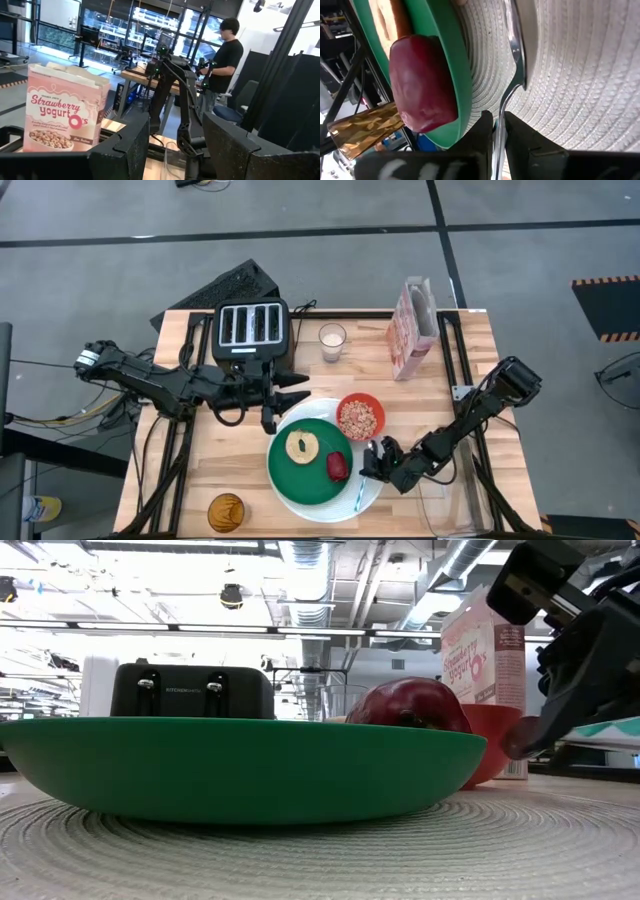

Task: Arrange a breakfast setting
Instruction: Put the spoon on the right side of the plate on the white table mat

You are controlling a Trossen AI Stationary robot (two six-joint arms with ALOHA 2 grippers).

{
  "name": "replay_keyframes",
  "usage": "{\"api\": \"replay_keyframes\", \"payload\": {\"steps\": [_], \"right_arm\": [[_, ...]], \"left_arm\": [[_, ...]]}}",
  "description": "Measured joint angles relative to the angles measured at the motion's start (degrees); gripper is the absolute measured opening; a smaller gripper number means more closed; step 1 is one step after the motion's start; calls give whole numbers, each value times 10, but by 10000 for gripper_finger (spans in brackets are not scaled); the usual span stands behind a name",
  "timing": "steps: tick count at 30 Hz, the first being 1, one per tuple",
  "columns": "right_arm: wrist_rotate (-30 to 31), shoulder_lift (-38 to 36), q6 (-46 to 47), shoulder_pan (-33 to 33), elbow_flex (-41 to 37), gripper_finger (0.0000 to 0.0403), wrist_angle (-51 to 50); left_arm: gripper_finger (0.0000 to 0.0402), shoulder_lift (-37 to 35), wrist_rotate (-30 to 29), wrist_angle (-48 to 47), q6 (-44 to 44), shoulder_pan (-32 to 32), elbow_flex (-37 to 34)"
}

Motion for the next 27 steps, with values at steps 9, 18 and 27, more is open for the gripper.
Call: {"api": "replay_keyframes", "payload": {"steps": [9, 18, 27], "right_arm": [[-11, 0, 0, -12, 0, 57, -24], [-12, 0, -9, -18, 0, 57, -34], [-28, 0, -32, -18, 0, 65, -15]], "left_arm": [[171, 0, 7, 0, 0, 0, 0], [171, 0, 13, 0, 4, 0, 0], [171, -26, 33, -2, 4, 0, 0]]}}
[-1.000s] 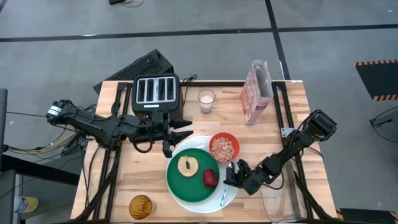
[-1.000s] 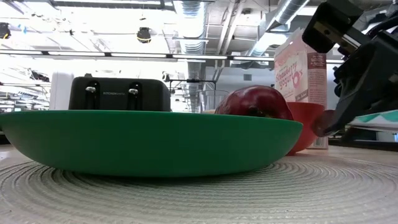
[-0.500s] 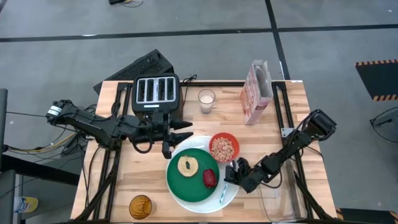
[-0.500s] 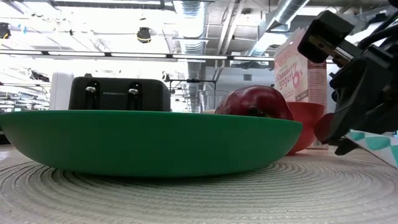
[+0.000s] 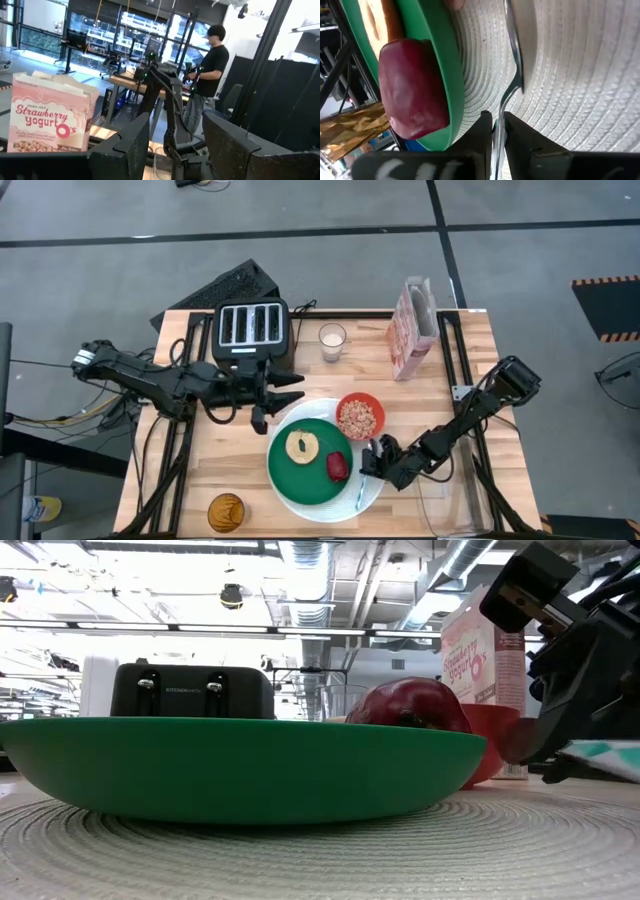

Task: Arrange a breakfast setting
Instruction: Put the spoon on the right side of the plate on the white table mat, then return to Home Position

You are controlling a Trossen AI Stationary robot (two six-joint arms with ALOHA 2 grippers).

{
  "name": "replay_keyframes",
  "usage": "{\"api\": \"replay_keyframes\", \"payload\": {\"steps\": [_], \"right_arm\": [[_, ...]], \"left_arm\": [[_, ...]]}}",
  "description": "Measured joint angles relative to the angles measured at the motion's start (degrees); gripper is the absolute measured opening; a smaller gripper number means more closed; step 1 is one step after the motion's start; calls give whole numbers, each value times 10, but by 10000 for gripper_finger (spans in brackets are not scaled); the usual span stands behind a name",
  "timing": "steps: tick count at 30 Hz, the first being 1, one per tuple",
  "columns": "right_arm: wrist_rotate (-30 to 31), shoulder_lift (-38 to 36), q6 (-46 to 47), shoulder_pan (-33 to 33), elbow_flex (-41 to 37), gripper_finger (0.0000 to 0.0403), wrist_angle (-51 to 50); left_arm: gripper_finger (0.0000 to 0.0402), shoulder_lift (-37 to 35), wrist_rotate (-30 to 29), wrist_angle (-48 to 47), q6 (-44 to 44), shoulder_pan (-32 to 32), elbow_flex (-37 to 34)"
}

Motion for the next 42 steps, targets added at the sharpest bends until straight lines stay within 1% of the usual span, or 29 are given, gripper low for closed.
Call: {"api": "replay_keyframes", "payload": {"steps": [6, 11, 17, 20, 23, 25, 28, 31, 34, 37, 40, 42], "right_arm": [[-10, 0, 1, 0, 0, 111, 2], [-11, 0, 19, 0, 0, 144, 7], [-11, 0, 18, 0, 0, 157, 54], [-6, 0, -12, 0, 0, 156, 98], [14, -2, -50, 0, 0, 154, 157], [37, -2, -80, 0, 0, 153, 203], [80, -2, -148, -2, 0, 153, 300], [106, -2, -243, -14, 0, 153, 413], [107, -2, -337, -34, 0, 153, 521], [107, -2, -405, -53, 0, 153, 606], [99, -2, -454, -71, 0, 153, 678], [88, -2, -483, -81, 0, 153, 718]], "left_arm": [[171, -29, 1, -5, 0, 0, 0], [171, -51, 1, -44, 0, 0, 0], [171, -83, 1, -97, 0, 0, 0], [171, -109, 11, -132, 0, 0, 0], [171, -143, 48, -189, -3, 0, 0], [171, -169, 66, -235, -1, 0, 0], [171, -213, 60, -305, 0, -5, 0], [171, -258, 34, -361, 10, -16, 0], [171, -299, 8, -409, 13, -30, -1], [171, -344, -18, -431, 20, -40, -21], [171, -388, -18, -431, 17, -48, -52], [171, -417, -6, -423, 14, -52, -79]]}}
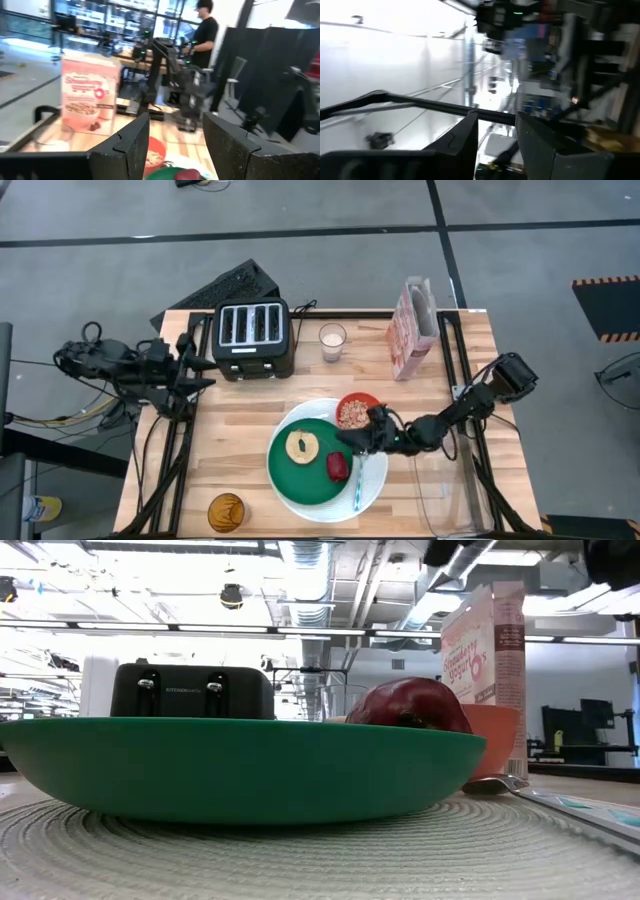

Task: Arrange a breakfast setting
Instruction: Return to Home Position

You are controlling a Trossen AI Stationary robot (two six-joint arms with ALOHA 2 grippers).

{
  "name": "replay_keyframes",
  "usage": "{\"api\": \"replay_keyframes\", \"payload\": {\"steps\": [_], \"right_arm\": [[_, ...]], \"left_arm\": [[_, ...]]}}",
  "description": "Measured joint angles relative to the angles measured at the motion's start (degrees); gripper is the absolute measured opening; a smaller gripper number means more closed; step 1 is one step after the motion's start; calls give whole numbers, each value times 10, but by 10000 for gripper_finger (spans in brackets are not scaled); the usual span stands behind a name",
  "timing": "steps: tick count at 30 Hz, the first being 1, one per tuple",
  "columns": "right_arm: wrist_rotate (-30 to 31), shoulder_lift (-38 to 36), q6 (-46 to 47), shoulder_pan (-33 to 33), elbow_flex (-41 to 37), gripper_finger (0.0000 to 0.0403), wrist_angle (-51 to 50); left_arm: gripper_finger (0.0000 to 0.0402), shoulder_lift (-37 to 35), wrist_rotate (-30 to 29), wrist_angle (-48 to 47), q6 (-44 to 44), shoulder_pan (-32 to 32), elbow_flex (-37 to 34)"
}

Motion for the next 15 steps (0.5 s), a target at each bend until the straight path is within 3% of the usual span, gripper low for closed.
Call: {"api": "replay_keyframes", "payload": {"steps": [4, 15], "right_arm": [[-13, 0, -25, -21, 0, 152, 40], [-13, 0, -27, -57, 10, 152, 59]], "left_arm": [[171, -54, 26, 30, -2, -4, -57], [171, -190, 28, 70, -15, -4, -225]]}}
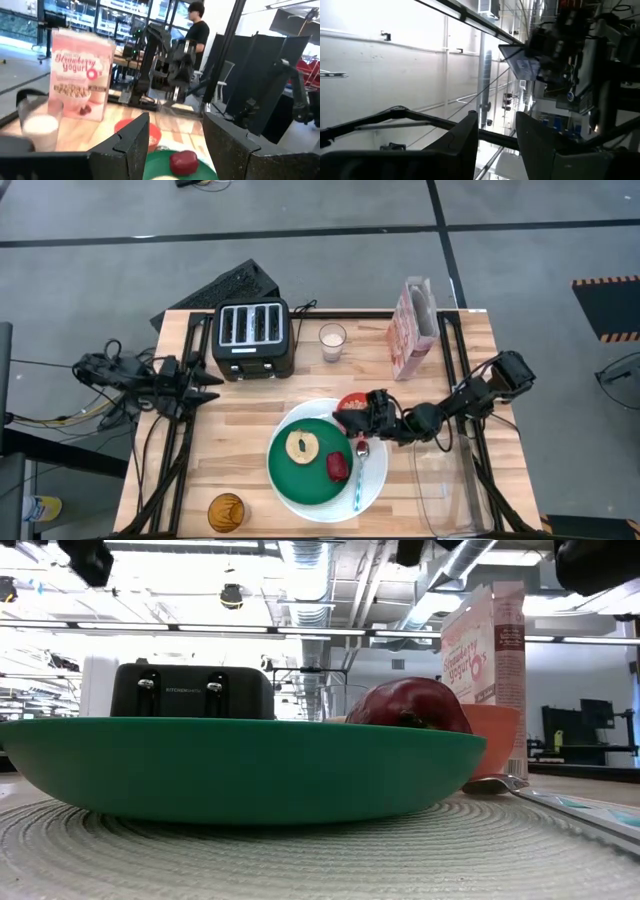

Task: Arrange a breakfast setting
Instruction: Return to Home Position

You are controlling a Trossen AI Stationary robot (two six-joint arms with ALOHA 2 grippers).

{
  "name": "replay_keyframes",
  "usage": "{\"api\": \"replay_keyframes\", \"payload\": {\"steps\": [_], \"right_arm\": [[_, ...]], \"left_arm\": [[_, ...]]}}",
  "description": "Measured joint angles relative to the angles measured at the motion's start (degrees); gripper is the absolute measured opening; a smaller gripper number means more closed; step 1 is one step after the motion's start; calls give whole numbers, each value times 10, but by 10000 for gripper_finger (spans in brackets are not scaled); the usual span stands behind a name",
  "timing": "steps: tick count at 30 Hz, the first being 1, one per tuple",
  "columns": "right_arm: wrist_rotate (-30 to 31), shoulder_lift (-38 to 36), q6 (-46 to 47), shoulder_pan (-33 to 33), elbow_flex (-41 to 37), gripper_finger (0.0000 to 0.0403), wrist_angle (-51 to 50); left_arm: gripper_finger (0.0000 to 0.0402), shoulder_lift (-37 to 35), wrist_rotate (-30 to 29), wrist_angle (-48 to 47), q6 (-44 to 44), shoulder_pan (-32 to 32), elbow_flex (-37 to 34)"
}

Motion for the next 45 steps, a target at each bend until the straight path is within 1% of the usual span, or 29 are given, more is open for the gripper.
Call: {"api": "replay_keyframes", "payload": {"steps": [3, 5, 8, 11, 13, 16, 21, 25, 28, 31, 33, 36, 38, 39, 41, 42, 43, 45], "right_arm": [[0, 0, -1, -7, 15, 152, 0], [0, 0, -27, -12, 26, 152, 0], [1, -4, -74, -18, 44, 152, 0], [1, -12, -88, -24, 61, 152, -1], [2, -19, -91, -28, 66, 152, -6], [2, -30, -134, -28, 77, 152, -6], [2, -61, -214, -28, 89, 152, -4], [2, -88, -234, -28, 90, 152, -7], [2, -107, -234, -27, 90, 152, -11], [2, -118, -234, -23, 91, 152, -28], [2, -120, -234, -19, 91, 152, -39], [2, -120, -265, -18, 91, 152, -69], [2, -120, -250, -20, 91, 152, -101], [8, -120, -221, -22, 91, 152, -117], [17, -120, -124, -29, 91, 153, -132], [10, -120, -104, -34, 91, 153, -132], [-16, -120, -105, -39, 91, 153, -130], [-103, -120, -115, -58, 91, 153, -120]], "left_arm": [[171, -41, 6, 11, -7, 0, -39], [171, -65, 18, 24, -6, 0, -64], [171, -62, 20, 27, 9, 0, -84], [171, -58, 21, 54, 28, 0, -108], [171, -63, 22, 53, 33, 0, -127], [171, -63, 18, 60, 39, 0, -149], [171, -63, 20, 63, 26, 0, -200], [171, -63, 32, 94, 14, -1, -238], [171, -57, 42, 118, 23, 0, -242], [171, -58, 51, 109, 53, -1, -242], [171, -59, 74, 108, 66, -1, -242], [171, -58, 119, 103, 86, 0, -242], [171, -58, 138, 101, 94, 0, -242], [171, -57, 143, 100, 98, 0, -242], [171, -57, 144, 100, 102, 0, -242], [171, -57, 141, 100, 103, 0, -242], [171, -57, 138, 100, 100, 0, -242], [171, -57, 133, 100, 93, 0, -242]]}}
